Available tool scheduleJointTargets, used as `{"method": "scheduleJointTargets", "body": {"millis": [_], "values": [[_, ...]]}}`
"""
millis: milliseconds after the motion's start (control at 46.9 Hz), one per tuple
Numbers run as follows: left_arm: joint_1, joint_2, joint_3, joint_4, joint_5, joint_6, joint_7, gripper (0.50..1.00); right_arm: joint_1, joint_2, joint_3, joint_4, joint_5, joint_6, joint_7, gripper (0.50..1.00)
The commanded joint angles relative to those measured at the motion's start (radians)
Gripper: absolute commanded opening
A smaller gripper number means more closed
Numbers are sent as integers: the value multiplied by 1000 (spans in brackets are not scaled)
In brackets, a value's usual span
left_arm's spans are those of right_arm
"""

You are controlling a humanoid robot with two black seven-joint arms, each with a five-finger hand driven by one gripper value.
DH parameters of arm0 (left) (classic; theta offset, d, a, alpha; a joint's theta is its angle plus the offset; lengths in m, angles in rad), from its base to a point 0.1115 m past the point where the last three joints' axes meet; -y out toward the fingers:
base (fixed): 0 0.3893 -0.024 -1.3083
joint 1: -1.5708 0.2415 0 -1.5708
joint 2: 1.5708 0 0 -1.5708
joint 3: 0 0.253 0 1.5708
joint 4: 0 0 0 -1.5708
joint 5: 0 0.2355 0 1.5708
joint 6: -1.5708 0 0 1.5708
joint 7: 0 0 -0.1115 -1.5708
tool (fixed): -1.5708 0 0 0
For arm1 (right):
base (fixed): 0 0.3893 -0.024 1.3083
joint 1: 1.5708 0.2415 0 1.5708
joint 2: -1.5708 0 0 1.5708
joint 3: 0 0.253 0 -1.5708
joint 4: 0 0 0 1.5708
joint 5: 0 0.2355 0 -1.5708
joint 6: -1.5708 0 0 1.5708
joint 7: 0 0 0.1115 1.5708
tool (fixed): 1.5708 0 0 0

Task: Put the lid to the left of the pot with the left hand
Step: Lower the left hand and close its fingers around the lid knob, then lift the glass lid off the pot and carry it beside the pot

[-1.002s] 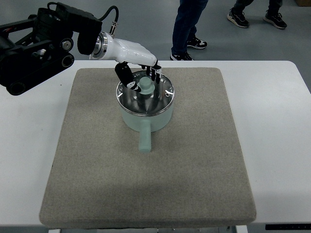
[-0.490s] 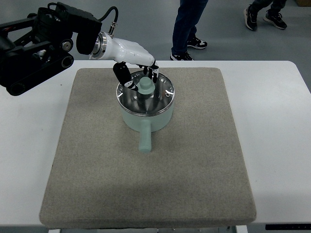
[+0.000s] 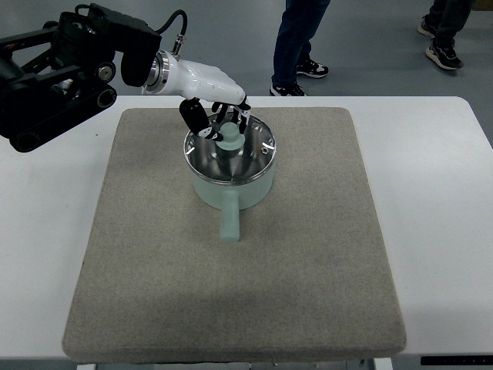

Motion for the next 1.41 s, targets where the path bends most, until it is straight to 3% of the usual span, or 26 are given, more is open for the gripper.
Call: {"method": "scheduleJointTargets", "body": {"millis": [0, 533, 725, 959, 1151, 1386], "values": [[0, 2, 0, -5, 0, 0, 1, 500, 0, 0, 0, 0, 0, 0, 0, 924], [-32, 22, -1, -28, 6, 0, 1, 500, 0, 0, 0, 0, 0, 0, 0, 924], [-61, 127, -1, -77, 3, -2, -1, 500, 0, 0, 0, 0, 0, 0, 0, 924], [-44, 333, -14, -143, -15, -3, -4, 500, 0, 0, 0, 0, 0, 0, 0, 924], [54, 456, -49, -160, -31, 0, -36, 500, 0, 0, 0, 0, 0, 0, 0, 924], [273, 480, -147, -143, -21, 35, -37, 500, 0, 0, 0, 0, 0, 0, 0, 924]]}}
